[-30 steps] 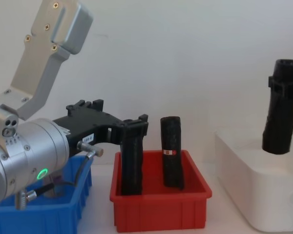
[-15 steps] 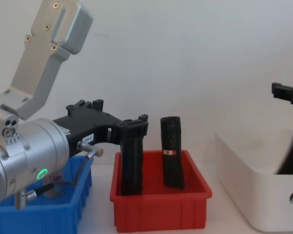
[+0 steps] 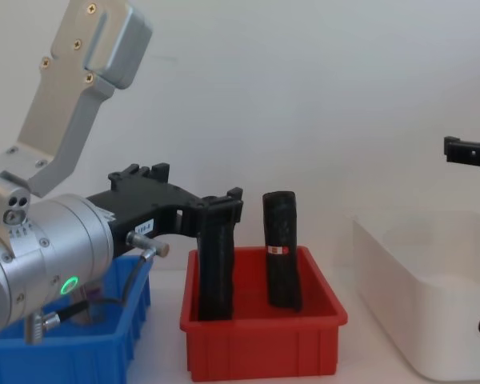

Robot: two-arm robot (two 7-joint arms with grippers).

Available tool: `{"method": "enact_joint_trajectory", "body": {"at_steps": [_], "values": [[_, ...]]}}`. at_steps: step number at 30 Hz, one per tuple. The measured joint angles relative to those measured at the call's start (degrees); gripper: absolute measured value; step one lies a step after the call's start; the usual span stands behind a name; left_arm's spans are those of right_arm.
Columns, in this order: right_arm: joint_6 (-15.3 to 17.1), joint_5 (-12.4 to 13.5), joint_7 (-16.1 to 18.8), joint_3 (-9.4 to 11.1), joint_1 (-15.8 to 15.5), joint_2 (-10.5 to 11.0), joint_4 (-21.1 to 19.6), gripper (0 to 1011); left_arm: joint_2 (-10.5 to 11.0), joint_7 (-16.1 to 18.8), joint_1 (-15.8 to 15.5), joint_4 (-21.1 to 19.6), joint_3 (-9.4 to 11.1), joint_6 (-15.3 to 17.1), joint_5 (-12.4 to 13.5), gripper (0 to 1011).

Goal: Pick the cotton swabs from the blue box and place them into the white box.

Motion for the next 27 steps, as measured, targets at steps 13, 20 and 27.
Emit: {"method": "enact_joint_trajectory", "body": {"at_steps": [13,20,27], "values": [[-0.19,0.0,0.02,0.15,-0.41,0.1,-0.61,1001,0.0,0.0,0.0,0.0,0.0,0.0,0.0,1004],[-0.24,0.02,0.05,0.2,-0.51,0.13,-0.73,1001,0.0,0.0,0.0,0.0,0.0,0.0,0.0,1004],[-0.27,0.03,0.09,0.22,-0.54,0.17,-0.81,1002,0.0,0.0,0.0,0.0,0.0,0.0,0.0,1004]]}}
